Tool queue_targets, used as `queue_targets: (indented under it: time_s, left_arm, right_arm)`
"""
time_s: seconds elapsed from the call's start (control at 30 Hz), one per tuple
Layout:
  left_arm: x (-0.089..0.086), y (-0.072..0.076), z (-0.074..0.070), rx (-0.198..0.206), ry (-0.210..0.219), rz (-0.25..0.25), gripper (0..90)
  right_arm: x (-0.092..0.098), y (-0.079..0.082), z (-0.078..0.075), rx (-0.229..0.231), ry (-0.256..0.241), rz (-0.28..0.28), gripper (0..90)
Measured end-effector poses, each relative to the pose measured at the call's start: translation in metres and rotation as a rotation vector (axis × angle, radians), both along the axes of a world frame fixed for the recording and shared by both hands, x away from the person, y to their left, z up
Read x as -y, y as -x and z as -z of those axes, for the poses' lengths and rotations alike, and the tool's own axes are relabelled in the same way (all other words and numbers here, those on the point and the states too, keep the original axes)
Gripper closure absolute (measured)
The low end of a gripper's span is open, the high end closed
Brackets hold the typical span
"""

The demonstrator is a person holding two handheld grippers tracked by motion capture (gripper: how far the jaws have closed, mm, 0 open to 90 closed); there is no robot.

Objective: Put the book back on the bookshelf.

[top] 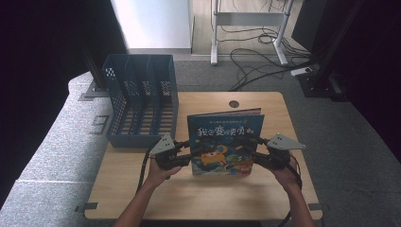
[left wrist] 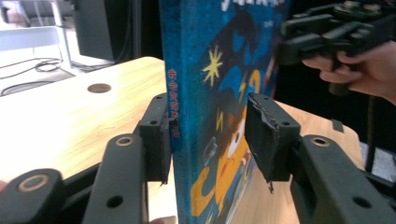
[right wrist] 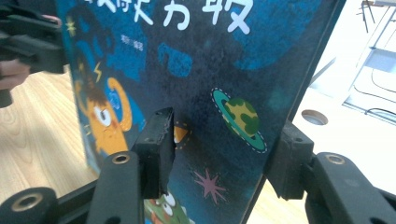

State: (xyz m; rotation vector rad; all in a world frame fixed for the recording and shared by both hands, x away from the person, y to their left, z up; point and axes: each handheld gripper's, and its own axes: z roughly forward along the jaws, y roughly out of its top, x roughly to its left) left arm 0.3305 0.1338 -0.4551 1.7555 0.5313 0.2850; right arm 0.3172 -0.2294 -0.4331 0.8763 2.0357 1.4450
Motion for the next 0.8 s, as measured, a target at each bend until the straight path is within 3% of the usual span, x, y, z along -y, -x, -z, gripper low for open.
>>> queue_targets:
  time_s: [0.13, 0.27, 0.4, 0.5, 0.6, 0.8]
  left_arm:
    - [0.004, 0.008, 0.001, 0.03, -0.012, -0.009, 52.6]
    - [0.006, 0.01, 0.0, 0.025, -0.006, 0.015, 49.8]
    - [0.013, 0.004, -0.007, 0.021, -0.027, 0.027, 43.7]
    - [0.016, -0.002, -0.009, 0.009, -0.019, 0.032, 41.8]
    - [0.021, -0.005, -0.01, 0.011, -0.032, 0.016, 40.1]
    - [0.027, -0.006, -0.009, 0.005, -0.024, -0.001, 47.3]
  right_arm:
    - [0.0, -0.001, 0.001, 0.002, -0.005, 0.002, 43.5]
    - [0.002, 0.001, 0.002, 0.006, -0.016, -0.006, 45.5]
    - [0.003, 0.001, 0.002, 0.01, -0.014, -0.013, 45.3]
    - [0.003, 0.001, 0.003, 0.014, -0.017, -0.021, 45.2]
    - [0.004, 0.001, 0.003, 0.018, -0.027, -0.036, 45.3]
    - [0.004, 0.001, 0.004, 0.017, -0.027, -0.037, 45.5]
